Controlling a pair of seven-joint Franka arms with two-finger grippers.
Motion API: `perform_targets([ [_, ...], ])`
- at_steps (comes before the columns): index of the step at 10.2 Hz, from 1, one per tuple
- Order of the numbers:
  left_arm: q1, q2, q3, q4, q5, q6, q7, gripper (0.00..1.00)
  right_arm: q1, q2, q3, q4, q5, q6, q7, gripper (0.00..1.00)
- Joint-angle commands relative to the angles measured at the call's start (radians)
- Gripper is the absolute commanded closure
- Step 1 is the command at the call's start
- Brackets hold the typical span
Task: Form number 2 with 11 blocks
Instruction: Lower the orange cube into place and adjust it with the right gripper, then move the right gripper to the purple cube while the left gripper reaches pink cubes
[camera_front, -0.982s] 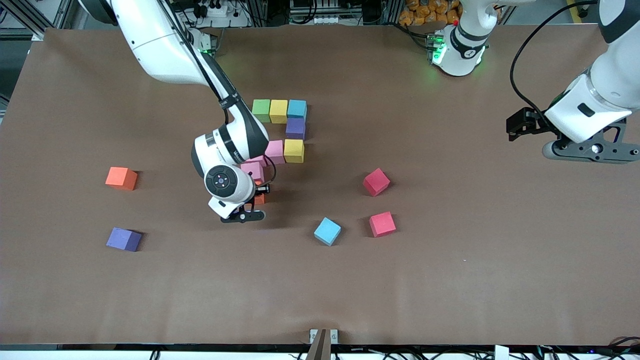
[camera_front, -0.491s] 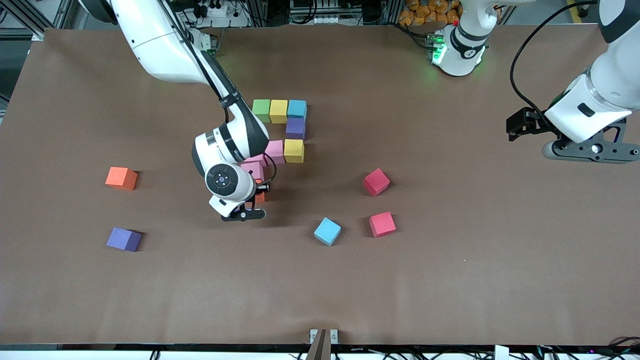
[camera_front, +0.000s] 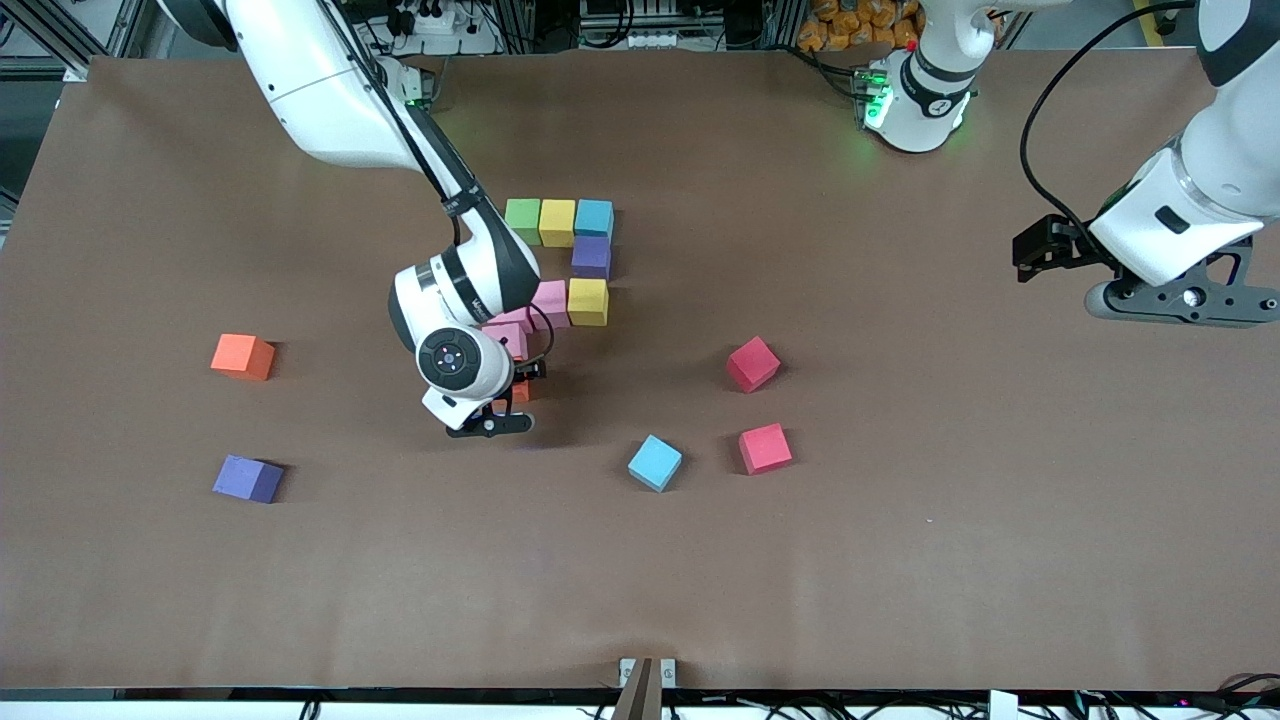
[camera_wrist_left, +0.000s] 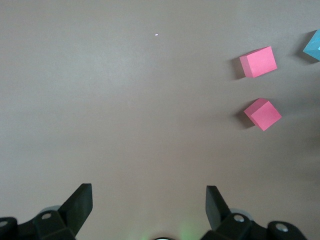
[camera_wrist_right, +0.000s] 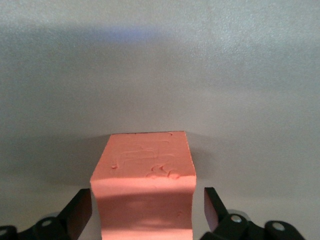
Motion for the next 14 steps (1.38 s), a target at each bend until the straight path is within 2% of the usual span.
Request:
perform_targets([
  [1,0.002,-0.014,0.004,-0.006,-0.015,-0.012,0.017,0.0,-0.002,-0.029,0.003,-0.017,-0.016,0.008,0.025,0.0],
  [8,0.002,-0.014,0.004,-0.006,-0.015,-0.012,0.017,0.0,-0.075,-0.144,0.0,-0.01,-0.011,0.004,0.027,0.0],
  [10,0.002,-0.014,0.004,-0.006,-0.014,-0.012,0.019,0.0,-0.159,-0.171,-0.006,-0.009,-0.021,-0.001,0.013,0.0],
  [12,-0.004,-0.01,0.0,-0.008,-0.007,-0.012,0.017,0.0,-0.306,-0.163,-0.007,0.023,-0.062,0.007,0.01,0.0],
  [14,0.001,-0.002,0.0,-0.023,-0.068,-0.012,0.016,0.0,-0.379,-0.134,-0.041,0.072,-0.065,0.023,0.019,0.0],
])
